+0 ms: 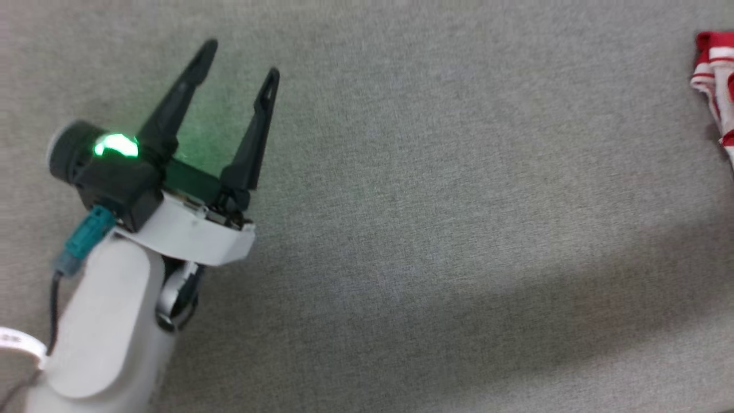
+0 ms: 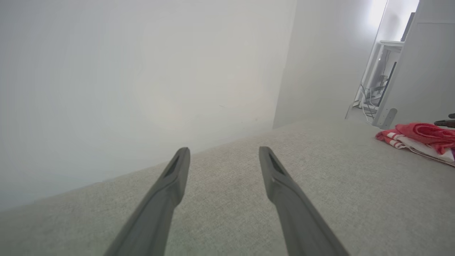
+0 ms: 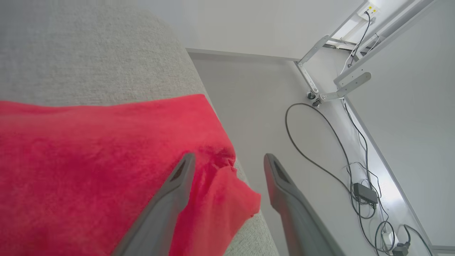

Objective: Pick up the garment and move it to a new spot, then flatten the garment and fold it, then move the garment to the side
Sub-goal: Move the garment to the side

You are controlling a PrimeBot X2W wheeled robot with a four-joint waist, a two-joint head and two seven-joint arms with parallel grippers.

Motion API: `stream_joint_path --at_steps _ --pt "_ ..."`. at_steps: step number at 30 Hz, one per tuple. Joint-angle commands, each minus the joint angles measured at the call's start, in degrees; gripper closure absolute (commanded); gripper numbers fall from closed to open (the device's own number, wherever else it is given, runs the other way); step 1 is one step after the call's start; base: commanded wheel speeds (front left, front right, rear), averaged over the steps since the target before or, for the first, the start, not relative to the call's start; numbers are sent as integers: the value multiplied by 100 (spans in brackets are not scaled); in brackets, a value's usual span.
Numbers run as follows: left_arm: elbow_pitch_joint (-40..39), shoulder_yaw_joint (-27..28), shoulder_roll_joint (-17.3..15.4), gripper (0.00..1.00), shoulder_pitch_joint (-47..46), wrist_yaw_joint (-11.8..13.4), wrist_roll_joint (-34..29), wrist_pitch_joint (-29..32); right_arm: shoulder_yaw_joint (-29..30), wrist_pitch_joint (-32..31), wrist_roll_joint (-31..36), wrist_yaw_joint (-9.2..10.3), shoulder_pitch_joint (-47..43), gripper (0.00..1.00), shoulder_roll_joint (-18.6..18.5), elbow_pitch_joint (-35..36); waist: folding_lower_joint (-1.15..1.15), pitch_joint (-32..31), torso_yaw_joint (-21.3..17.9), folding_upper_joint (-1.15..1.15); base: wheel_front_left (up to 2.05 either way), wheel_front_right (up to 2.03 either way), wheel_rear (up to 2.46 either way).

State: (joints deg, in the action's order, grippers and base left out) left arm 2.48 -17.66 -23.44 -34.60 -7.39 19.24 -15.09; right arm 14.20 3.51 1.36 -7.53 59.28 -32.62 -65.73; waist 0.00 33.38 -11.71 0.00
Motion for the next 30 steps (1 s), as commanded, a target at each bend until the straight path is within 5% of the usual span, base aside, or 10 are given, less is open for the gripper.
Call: stream_joint_path --at_steps 1,5,13,30 --pt "72 65 115 0 181 -11 40 -3 -68 111 59 7 -31 0 -15 -78 0 -347 77 0 0 0 0" --pt "268 289 360 0 585 -7 83 -3 -572 360 240 8 -260 0 145 -149 0 -785 187 0 0 0 0" --pt "717 815 744 0 1558 -9 58 -3 -1148 1071 -548 7 -761 0 709 190 0 -1633 461 0 0 0 0" --pt "1076 1468 1256 0 2843 -12 -85 -3 -2485 1170 -2273 7 -3106 0 1731 2670 0 -2875 1222 0 0 0 0"
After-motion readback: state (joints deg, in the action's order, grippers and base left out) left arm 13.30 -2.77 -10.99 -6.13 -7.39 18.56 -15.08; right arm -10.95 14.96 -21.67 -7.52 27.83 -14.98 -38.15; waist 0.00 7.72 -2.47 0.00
